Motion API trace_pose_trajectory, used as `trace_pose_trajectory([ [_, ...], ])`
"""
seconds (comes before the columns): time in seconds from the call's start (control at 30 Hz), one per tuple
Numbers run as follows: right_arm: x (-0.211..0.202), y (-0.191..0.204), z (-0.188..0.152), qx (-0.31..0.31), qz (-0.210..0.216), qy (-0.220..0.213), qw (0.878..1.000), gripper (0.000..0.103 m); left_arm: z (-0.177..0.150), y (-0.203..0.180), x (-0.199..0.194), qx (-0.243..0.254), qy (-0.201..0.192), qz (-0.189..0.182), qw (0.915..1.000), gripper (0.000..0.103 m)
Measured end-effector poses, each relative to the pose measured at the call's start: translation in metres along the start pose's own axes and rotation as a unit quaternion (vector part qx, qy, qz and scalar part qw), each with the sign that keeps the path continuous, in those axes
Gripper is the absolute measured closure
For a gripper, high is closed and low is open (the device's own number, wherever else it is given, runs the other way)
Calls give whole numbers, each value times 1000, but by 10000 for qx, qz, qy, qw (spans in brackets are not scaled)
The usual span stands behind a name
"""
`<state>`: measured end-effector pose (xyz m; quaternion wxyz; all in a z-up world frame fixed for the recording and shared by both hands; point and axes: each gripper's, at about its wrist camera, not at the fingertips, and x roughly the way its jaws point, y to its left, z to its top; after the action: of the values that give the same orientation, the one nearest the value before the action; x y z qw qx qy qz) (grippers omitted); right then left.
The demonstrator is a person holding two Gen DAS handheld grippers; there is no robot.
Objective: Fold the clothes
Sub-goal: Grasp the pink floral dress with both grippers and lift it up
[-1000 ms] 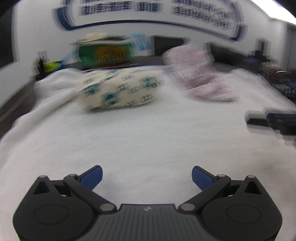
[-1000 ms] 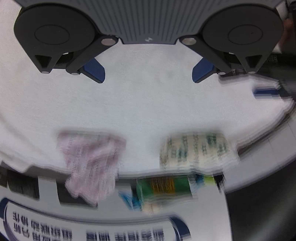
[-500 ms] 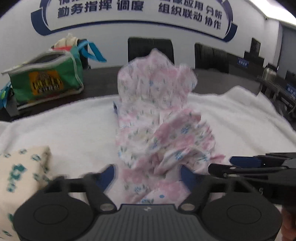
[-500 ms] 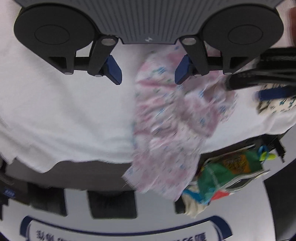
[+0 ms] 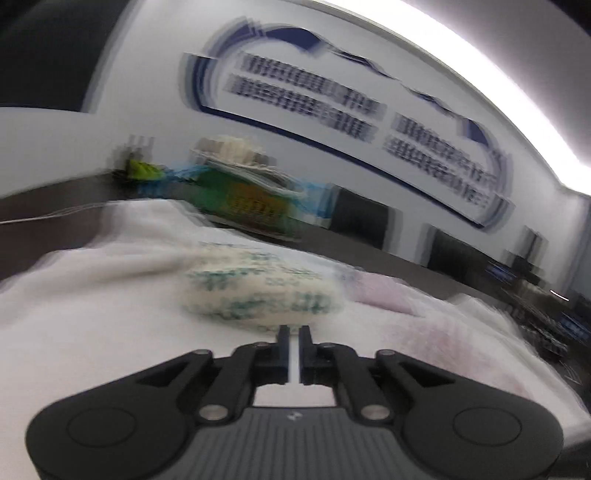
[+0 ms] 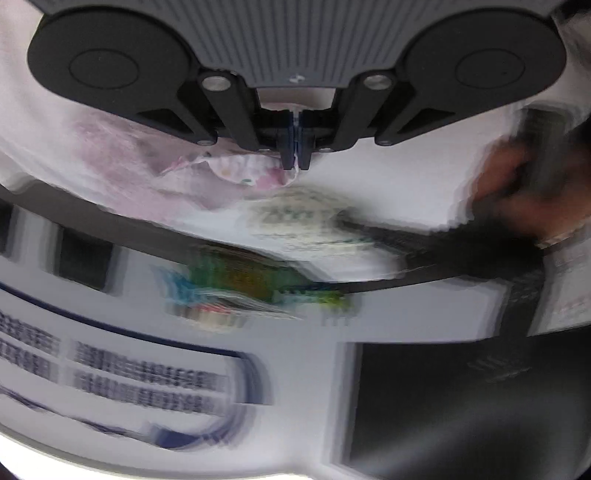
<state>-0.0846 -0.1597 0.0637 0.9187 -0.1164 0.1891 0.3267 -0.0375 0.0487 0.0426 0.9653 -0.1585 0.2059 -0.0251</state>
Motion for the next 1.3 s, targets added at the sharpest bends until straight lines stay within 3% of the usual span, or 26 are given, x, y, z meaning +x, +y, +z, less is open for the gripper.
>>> trace_pose_trajectory([
  [0.03,2,30,-5,-164,447,72,9988,101,-5,17,-10,-86,14,336,9994,89],
  [0.07,6,53,-9,-246,809,199,9962,100,-7,26,-15,-54,80,446,9990,80],
  [0.13,-1,52,-10,35,759,172,9970,95,-10,42,-26,16,201,636,9978,71],
  [0.2,-12,41,-9,407,542,71,9977,71,-11,43,-41,160,204,439,9987,55],
  [0.23,-17,36,-9,593,434,20,9973,46,-12,37,-46,235,181,158,9994,42],
  [0.27,-22,30,-9,778,325,-30,9964,35,-12,30,-51,309,158,-123,9993,30],
  [0.3,-28,18,-10,1010,12,-73,9949,34,-13,23,-54,394,137,-408,9983,25],
  [0.37,-34,-20,-21,1516,-1029,-47,9831,34,-21,-5,-46,800,210,-1067,9908,17],
  [0.43,-34,-64,-38,2104,-2005,151,9567,34,-32,-36,-40,1373,539,-1381,9794,17],
  [0.53,-28,-117,-61,3088,-2427,344,9190,34,-54,-74,-31,2523,798,-1509,9525,18],
  [0.6,-18,-134,-73,3578,-2161,408,9076,36,-69,-83,-26,3010,710,-1220,9431,27],
  [0.63,-10,-138,-75,3663,-1982,454,9080,58,-71,-82,-25,3041,700,-1087,9438,59],
  [0.67,-2,-139,-74,3610,-1832,461,9132,103,-65,-76,-18,2943,725,-996,9478,101],
  [0.7,2,-136,-68,3511,-1832,463,9171,102,-56,-68,-21,2726,673,-1007,9545,97],
  [0.77,-16,-126,-49,3309,-1834,104,9256,103,-38,-51,-27,2286,545,-1035,9665,99],
  [0.83,-41,-114,-25,3031,-1782,-345,9355,103,-12,-34,-45,1828,122,-1165,9762,100],
  [0.93,-86,-89,19,2404,-1650,-1023,9511,103,28,-19,-75,1161,-566,-1499,9802,100],
  [1.03,-136,-63,49,1859,-1779,-1553,9538,103,67,-9,-108,611,-1338,-1663,9750,100],
  [1.17,-194,-31,76,1331,-2064,-2233,9433,103,122,-5,-145,99,-2113,-2093,9547,100],
  [1.27,-231,-17,91,1037,-2255,-2627,9324,103,150,-10,-170,-76,-2301,-2304,9455,100],
  [1.3,-240,-16,95,988,-2361,-2714,9278,103,155,-14,-175,-47,-2325,-2237,9465,100],
])
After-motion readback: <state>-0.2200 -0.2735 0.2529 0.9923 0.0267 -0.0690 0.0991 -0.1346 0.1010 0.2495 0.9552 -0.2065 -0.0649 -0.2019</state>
